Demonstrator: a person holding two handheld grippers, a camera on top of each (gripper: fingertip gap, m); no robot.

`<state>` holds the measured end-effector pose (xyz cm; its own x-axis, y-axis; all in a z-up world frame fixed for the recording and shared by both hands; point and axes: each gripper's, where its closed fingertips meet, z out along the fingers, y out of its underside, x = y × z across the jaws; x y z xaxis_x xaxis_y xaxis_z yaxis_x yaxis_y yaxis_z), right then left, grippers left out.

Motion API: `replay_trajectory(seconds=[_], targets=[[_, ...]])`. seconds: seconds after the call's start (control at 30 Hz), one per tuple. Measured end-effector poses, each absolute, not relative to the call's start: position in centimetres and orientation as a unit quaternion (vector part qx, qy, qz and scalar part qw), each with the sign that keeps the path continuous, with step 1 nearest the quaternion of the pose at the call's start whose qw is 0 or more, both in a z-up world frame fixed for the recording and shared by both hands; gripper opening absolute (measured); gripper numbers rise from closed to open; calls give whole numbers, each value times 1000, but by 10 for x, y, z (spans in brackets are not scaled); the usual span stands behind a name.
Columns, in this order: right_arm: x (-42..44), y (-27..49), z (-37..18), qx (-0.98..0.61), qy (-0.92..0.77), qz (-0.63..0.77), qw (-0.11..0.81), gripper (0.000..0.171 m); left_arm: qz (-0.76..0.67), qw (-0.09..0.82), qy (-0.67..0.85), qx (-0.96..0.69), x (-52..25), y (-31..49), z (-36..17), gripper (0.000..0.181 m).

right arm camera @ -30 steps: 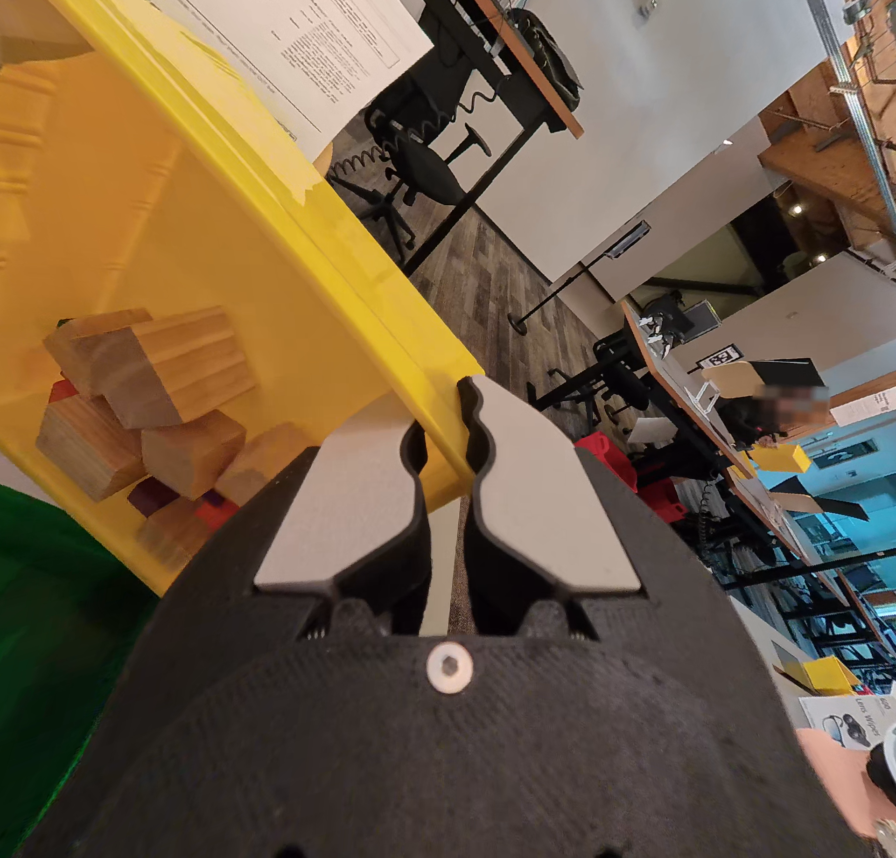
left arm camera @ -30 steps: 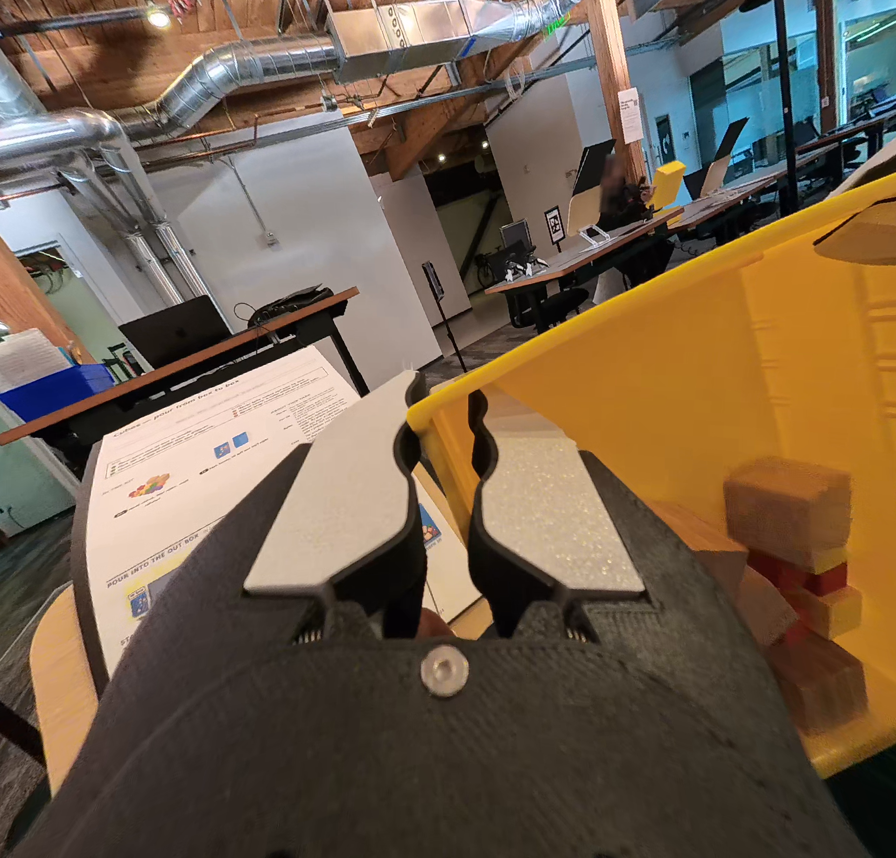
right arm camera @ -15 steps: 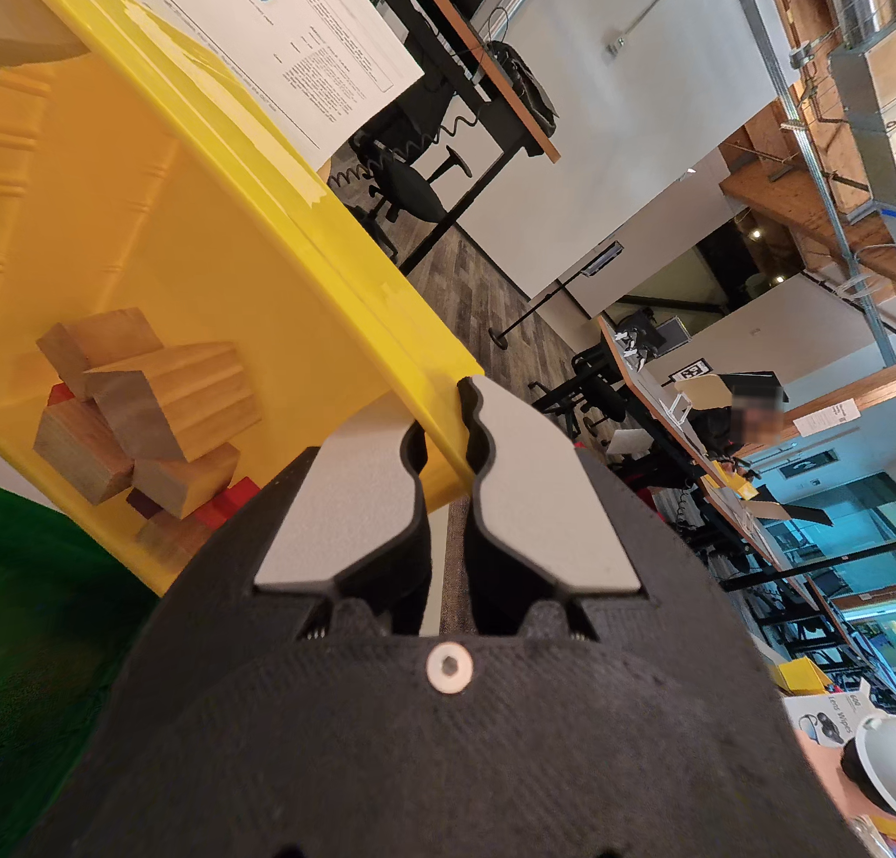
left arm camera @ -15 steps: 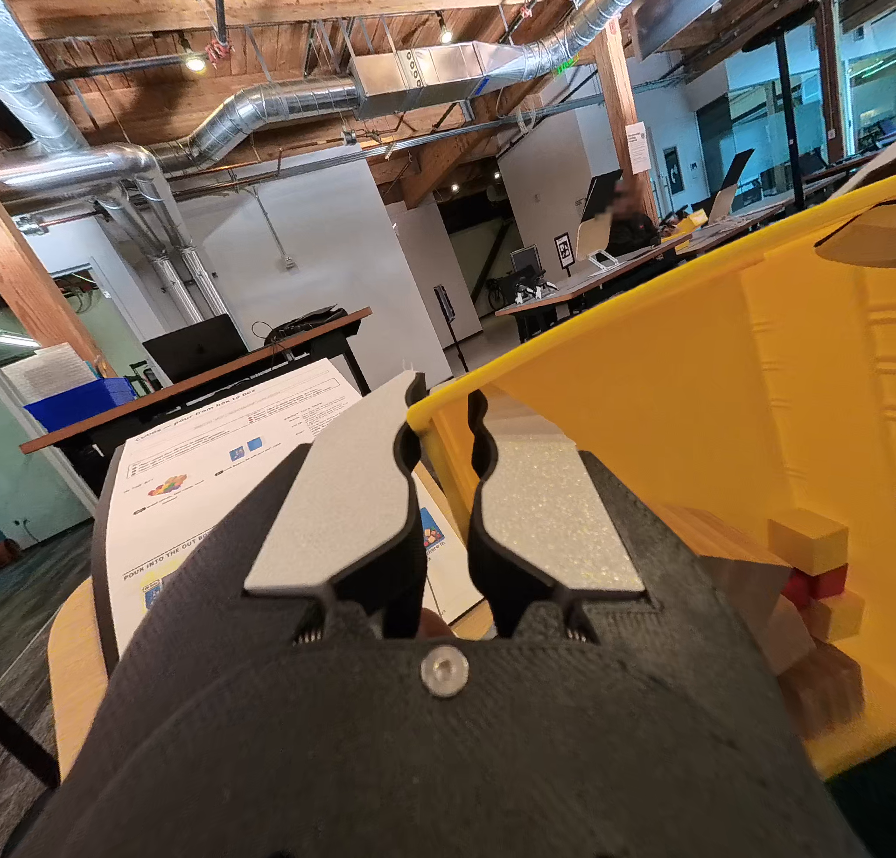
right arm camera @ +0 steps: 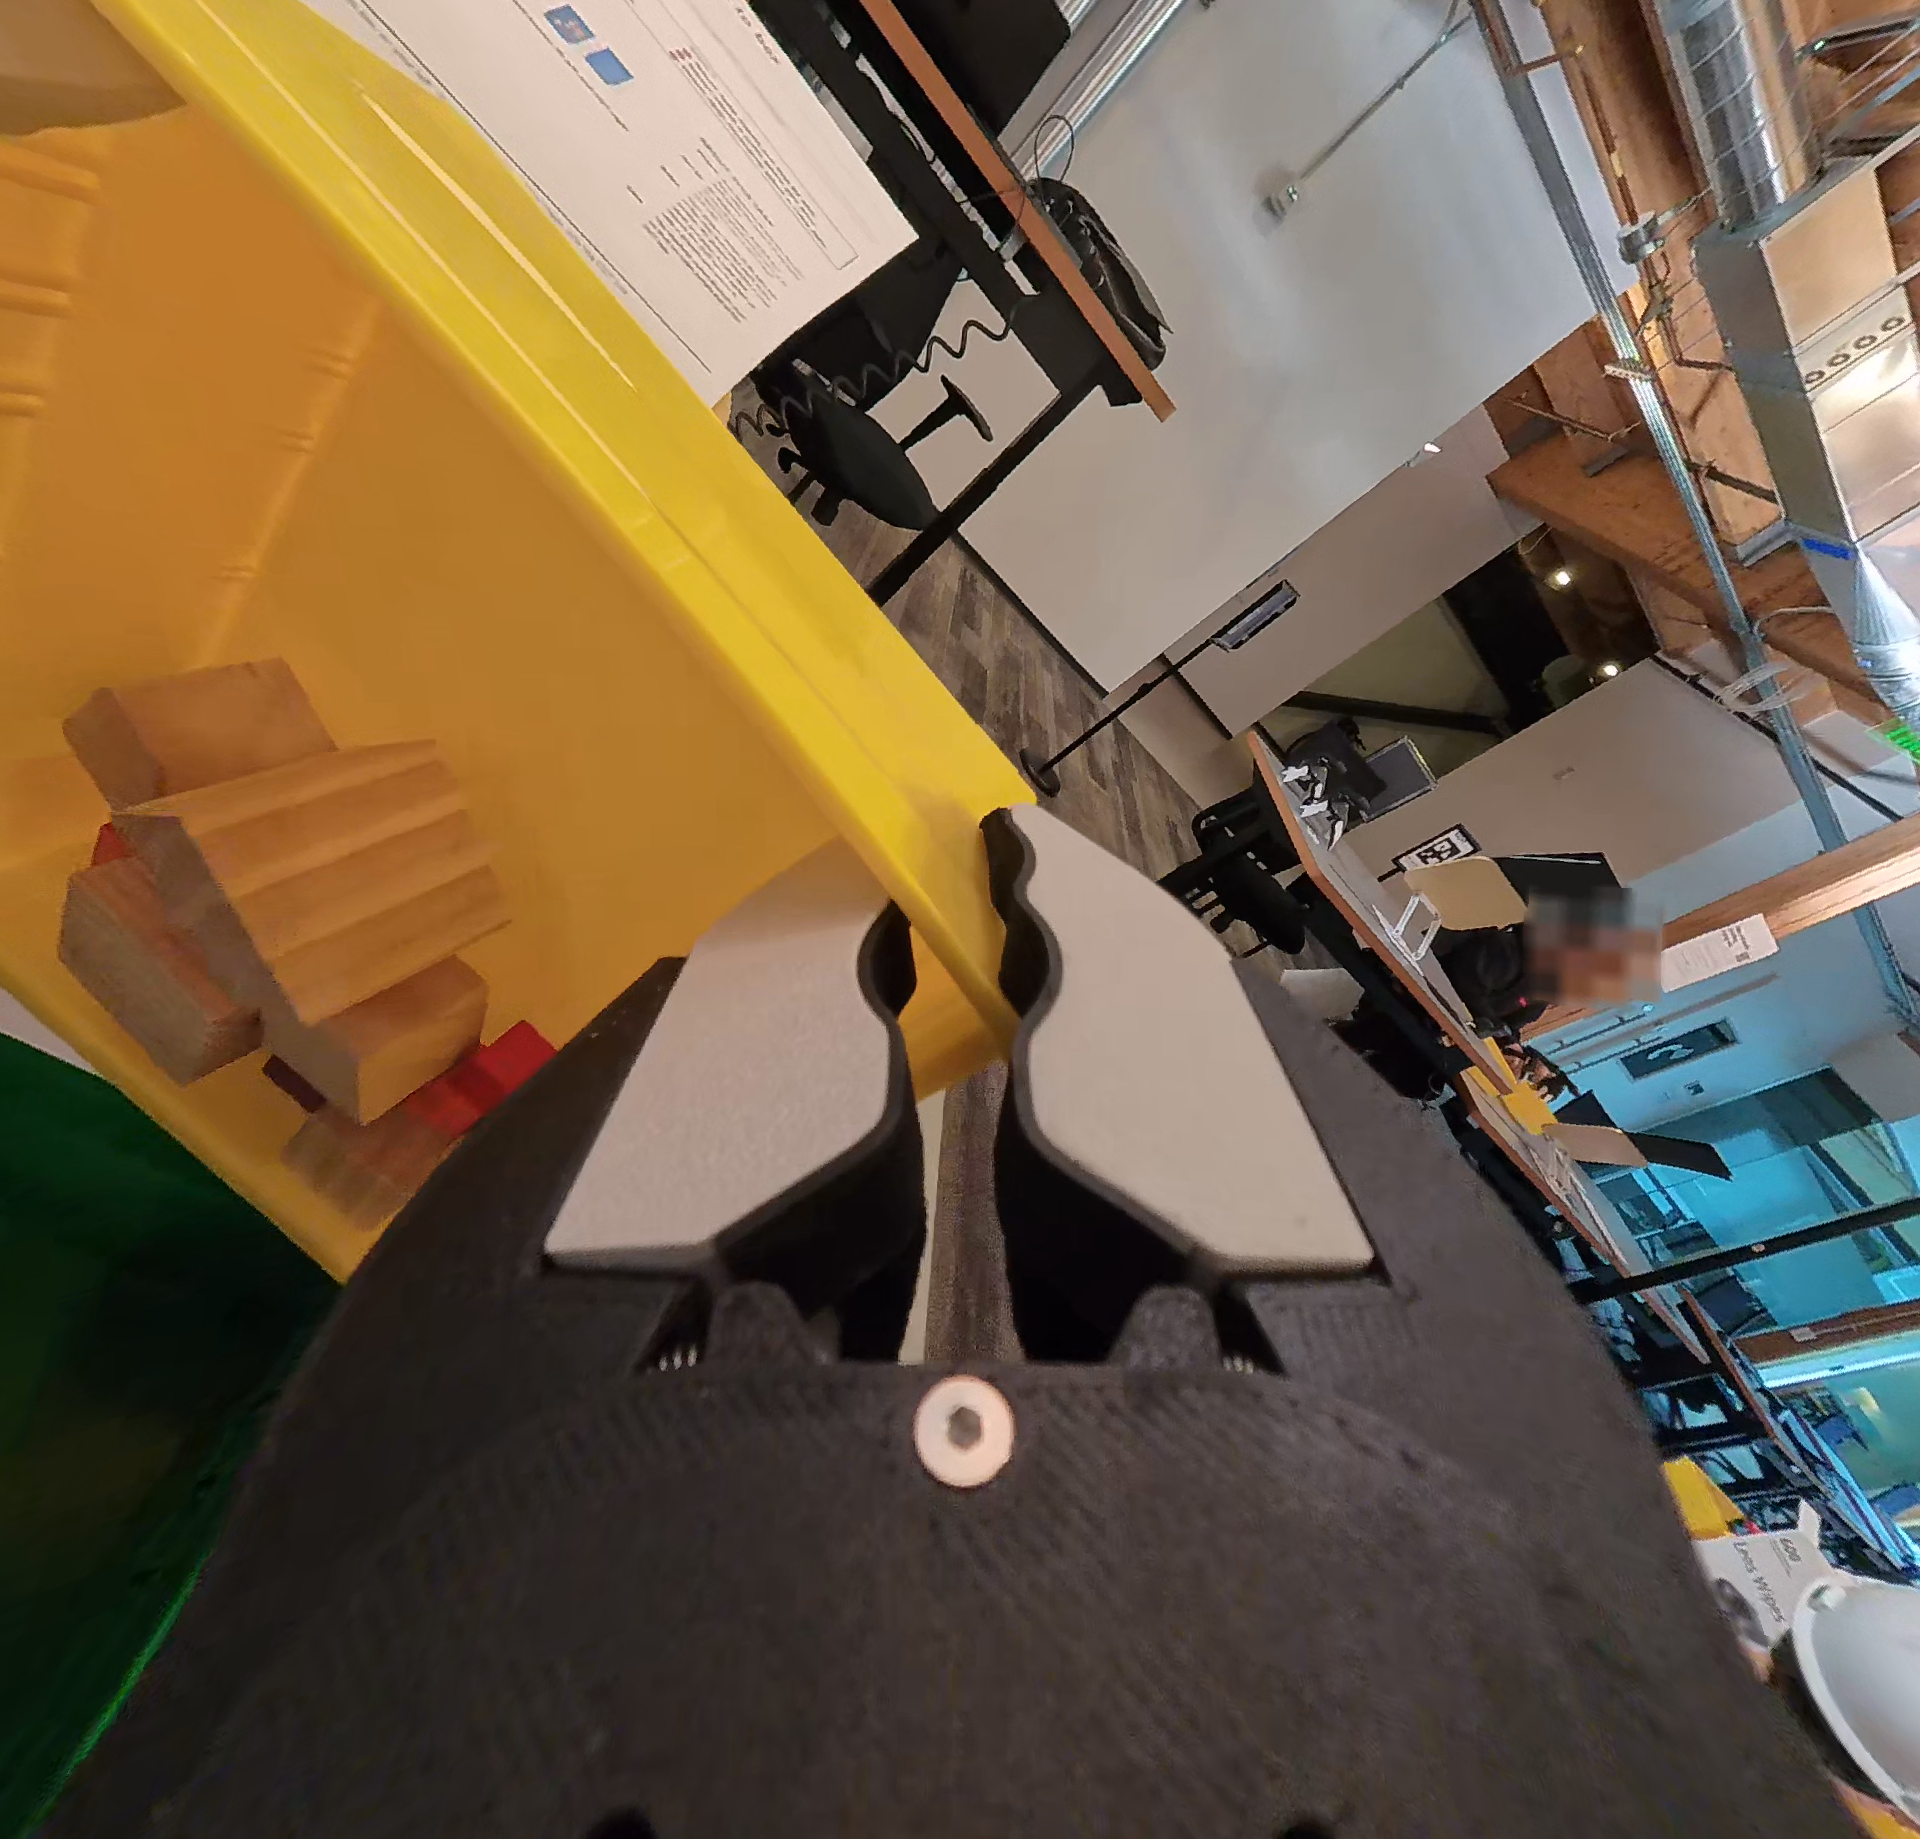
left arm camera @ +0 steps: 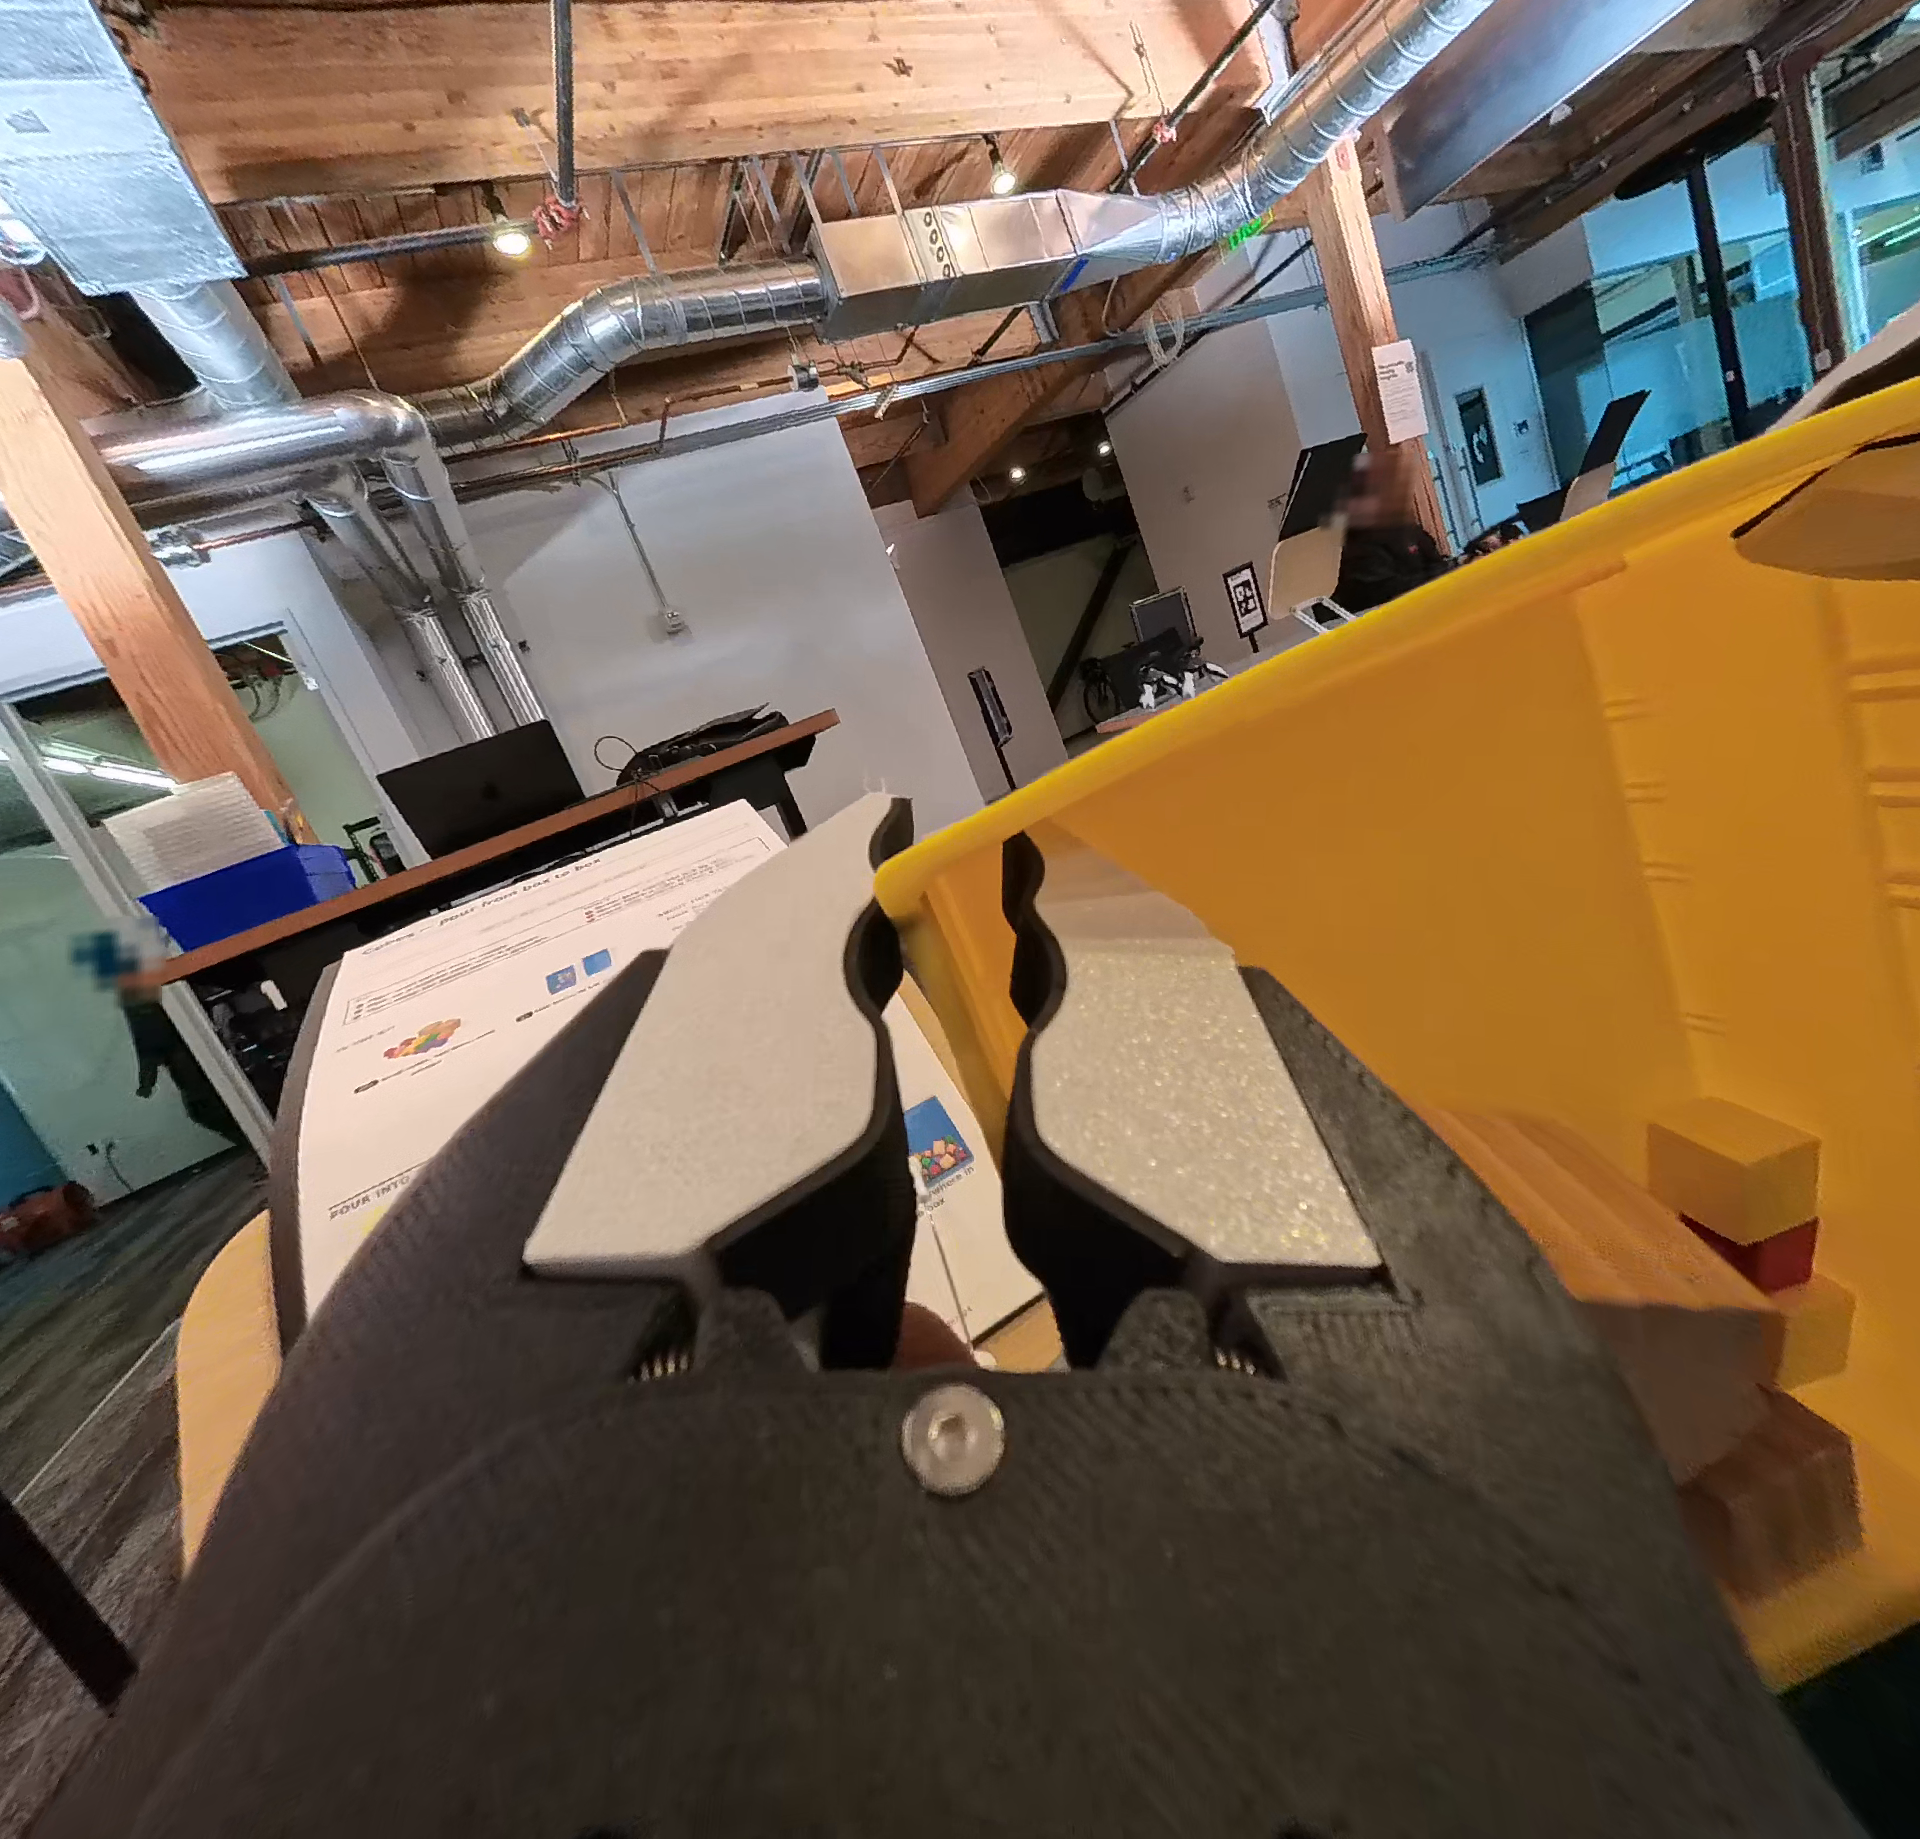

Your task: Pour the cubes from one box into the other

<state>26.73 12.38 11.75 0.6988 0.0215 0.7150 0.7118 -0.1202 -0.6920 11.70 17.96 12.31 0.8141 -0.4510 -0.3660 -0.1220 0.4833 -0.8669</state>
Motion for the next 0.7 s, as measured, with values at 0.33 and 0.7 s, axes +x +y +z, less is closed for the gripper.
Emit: replay_trajectory(seconds=[0.33,0.7], targets=[[266,120,120,-682,-261,-291,618,7,-93,823,283,-484,115,174,128,17],[262,108,124,-668,-259,-296,632,7,-92,836,276,-466,112,160,135,17]])
